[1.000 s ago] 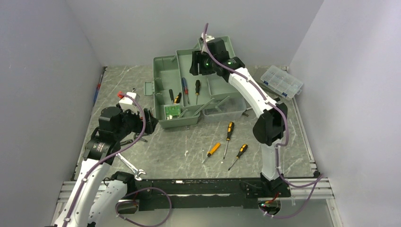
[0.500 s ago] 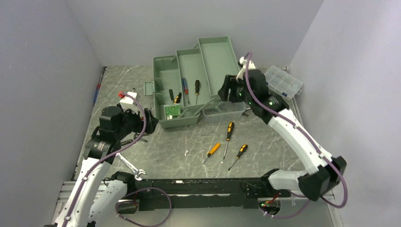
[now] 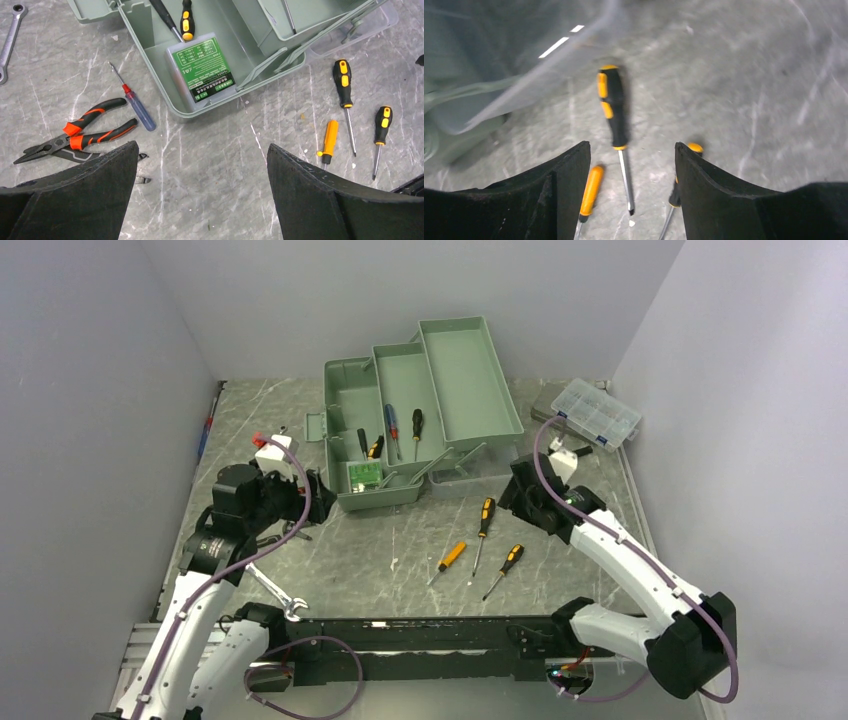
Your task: Pack the tool kit
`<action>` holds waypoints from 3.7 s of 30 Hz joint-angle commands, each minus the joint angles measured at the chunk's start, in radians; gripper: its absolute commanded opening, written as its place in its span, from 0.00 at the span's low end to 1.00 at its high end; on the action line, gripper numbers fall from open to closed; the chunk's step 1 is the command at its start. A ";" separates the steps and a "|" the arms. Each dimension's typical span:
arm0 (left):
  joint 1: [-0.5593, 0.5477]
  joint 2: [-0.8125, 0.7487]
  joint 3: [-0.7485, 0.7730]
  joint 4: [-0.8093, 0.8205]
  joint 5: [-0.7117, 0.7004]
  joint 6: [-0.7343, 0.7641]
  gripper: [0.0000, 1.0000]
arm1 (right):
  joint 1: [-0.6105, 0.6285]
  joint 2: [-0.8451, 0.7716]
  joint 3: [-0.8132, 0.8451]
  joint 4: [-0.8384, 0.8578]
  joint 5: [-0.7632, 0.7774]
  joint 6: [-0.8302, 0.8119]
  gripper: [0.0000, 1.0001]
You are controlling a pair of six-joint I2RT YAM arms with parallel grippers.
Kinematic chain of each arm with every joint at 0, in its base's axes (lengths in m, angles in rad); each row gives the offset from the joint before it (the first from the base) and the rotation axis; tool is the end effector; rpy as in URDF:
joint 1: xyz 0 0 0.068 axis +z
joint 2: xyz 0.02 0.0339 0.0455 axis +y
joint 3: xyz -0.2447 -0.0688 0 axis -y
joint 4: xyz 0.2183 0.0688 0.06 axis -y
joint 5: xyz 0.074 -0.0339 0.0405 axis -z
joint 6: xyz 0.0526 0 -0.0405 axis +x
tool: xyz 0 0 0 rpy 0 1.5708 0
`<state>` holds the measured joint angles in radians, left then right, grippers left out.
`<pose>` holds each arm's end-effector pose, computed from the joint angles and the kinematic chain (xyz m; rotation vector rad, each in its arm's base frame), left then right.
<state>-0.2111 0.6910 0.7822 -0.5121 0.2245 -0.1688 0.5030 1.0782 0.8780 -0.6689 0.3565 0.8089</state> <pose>0.1518 -0.0445 0.2979 0.1889 2.0020 -0.4674 0.1926 0.0850 0.2503 0.5159 2.3201 0.1908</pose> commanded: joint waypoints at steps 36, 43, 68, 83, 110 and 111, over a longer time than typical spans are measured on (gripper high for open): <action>-0.213 0.148 0.008 0.105 0.072 -0.090 0.98 | -0.021 -0.093 -0.119 -0.027 0.027 0.120 0.00; -0.530 0.274 -0.014 0.231 -0.115 -0.231 0.98 | -0.020 -0.279 0.044 0.208 -0.038 -0.220 0.00; -0.935 0.846 0.290 0.181 -0.437 -0.199 0.98 | -0.063 0.584 1.071 0.167 -0.236 -0.711 0.00; -0.944 0.946 0.315 0.201 -0.381 -0.240 0.97 | -0.131 0.991 1.422 -0.122 -0.440 -0.549 0.06; -0.944 1.060 0.387 0.200 -0.360 -0.208 0.84 | -0.210 0.309 0.881 0.155 -0.382 -0.484 0.74; -0.944 1.071 0.391 0.204 -0.360 -0.209 0.81 | -0.210 0.268 0.834 0.187 -0.373 -0.476 0.74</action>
<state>-1.1492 1.7298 1.1301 -0.3397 -0.1532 -0.3832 0.2962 1.4498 1.8584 -0.6304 -0.0753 0.2958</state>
